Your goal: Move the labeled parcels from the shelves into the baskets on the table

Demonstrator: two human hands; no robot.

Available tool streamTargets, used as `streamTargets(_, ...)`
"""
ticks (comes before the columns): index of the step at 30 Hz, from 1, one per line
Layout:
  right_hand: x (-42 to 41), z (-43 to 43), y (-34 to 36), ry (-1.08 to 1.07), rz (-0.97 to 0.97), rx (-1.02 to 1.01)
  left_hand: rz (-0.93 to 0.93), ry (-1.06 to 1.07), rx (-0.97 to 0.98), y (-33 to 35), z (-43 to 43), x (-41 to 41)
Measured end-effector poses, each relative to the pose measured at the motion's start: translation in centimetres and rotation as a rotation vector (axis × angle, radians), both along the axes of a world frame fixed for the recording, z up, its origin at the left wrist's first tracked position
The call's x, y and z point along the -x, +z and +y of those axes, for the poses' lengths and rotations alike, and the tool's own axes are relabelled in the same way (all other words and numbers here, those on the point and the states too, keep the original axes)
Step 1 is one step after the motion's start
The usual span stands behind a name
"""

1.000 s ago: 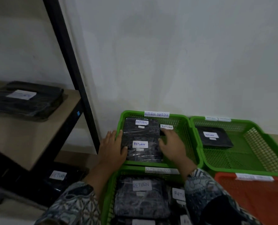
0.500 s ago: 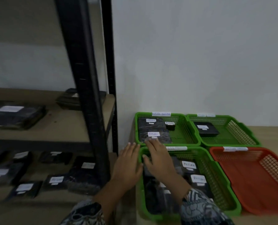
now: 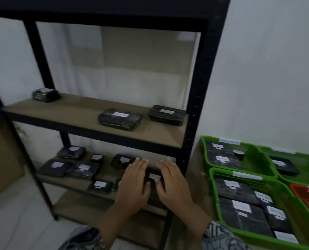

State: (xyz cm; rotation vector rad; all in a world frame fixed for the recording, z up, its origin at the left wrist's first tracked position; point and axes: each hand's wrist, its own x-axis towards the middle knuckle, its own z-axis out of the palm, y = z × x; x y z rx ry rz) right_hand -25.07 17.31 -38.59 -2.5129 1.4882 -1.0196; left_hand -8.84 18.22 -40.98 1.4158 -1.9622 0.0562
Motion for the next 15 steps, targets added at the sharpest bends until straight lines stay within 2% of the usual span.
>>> streamTargets(8,-10.6,-2.8,3.1,0.194,0.032,0.023,-0.009,0.261,0.039,2.4,0.3,-10.9)
streamTargets(15,-22.1,-7.8,4.9,0.348,0.118,0.031,-0.068,0.406,-0.015,3.8,-4.1,-21.7)
